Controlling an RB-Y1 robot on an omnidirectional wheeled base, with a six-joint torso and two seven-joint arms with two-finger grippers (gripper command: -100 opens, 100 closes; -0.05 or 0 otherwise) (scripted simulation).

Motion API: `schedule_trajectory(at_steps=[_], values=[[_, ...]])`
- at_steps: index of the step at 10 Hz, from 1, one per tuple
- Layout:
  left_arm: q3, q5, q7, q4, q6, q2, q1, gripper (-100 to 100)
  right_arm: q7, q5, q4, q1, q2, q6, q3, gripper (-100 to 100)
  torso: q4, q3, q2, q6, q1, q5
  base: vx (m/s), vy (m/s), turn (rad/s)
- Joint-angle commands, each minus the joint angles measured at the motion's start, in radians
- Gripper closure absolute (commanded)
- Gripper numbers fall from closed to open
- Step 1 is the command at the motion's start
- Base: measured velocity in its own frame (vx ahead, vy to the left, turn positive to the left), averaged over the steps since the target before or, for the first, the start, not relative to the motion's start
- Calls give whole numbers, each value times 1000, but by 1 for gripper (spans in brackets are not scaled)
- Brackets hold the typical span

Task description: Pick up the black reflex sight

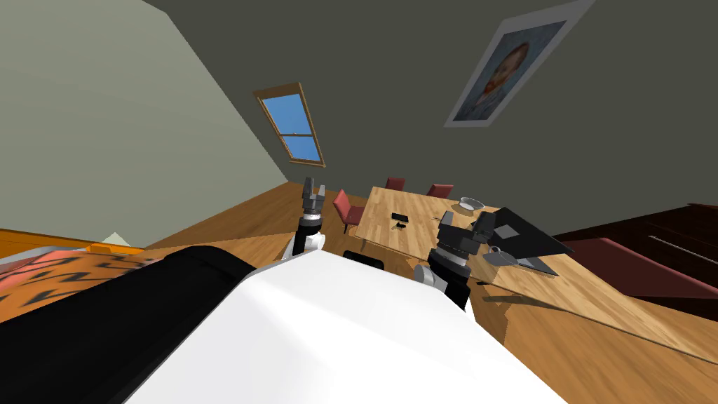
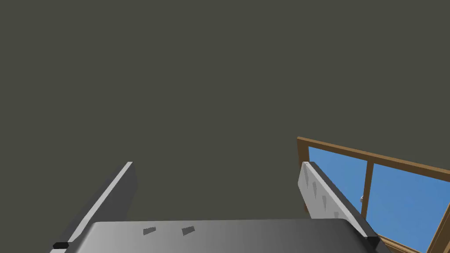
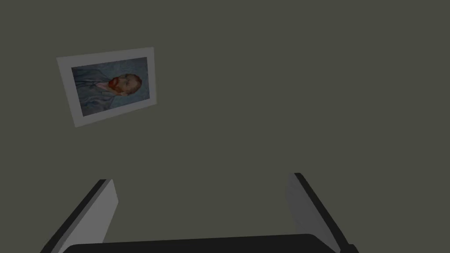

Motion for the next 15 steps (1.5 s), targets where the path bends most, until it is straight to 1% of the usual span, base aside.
schedule_trajectory(at_steps=[1,3,5,6,8,9,10,11,12,13,14,15], values=[[0,0,0,0,0,0,0,0,1,6,14,5,-41,-1,-3,-100,0,0,0,0,0,0,-44,0,45],[0,0,0,0,0,0,0,0,2,20,48,18,-103,-5,-11,-100,1,3,5,0,-1,0,-85,-8,109],[0,0,0,0,0,0,0,0,5,41,98,36,-164,-9,-22,-100,1,3,6,0,-2,0,-101,-24,163],[0,0,0,0,0,0,0,0,5,41,98,36,-178,-9,-22,-100,2,4,7,0,-3,-1,-69,-16,53],[0,0,0,0,0,0,0,0,10,71,163,60,-243,-15,-35,-100,1,2,4,0,-1,0,-55,-2,193],[0,0,0,0,0,0,0,0,13,88,187,73,-282,-18,-43,-100,1,3,4,0,-1,0,-85,-17,337],[0,0,0,0,0,0,0,0,13,88,202,73,-291,-18,-43,-100,1,3,5,-1,-2,0,-63,-34,52],[0,0,0,0,0,0,0,0,17,107,241,88,-328,-20,-50,-100,1,3,4,0,-3,-1,-50,-23,136],[0,0,0,0,0,0,0,0,21,127,275,103,-360,-23,-58,-100,1,2,3,0,-3,-1,-61,-20,358],[0,0,0,0,0,0,0,0,21,127,287,103,-366,-23,-58,-100,1,2,4,-1,-3,-1,-44,-22,130],[0,0,0,0,0,0,0,0,26,149,319,119,-403,-26,-66,-100,1,2,3,0,-3,-1,-39,-15,206],[0,0,0,0,0,0,0,0,26,149,334,119,-403,-26,-66,-100,1,2,3,0,-3,-1,-31,-19,121]])
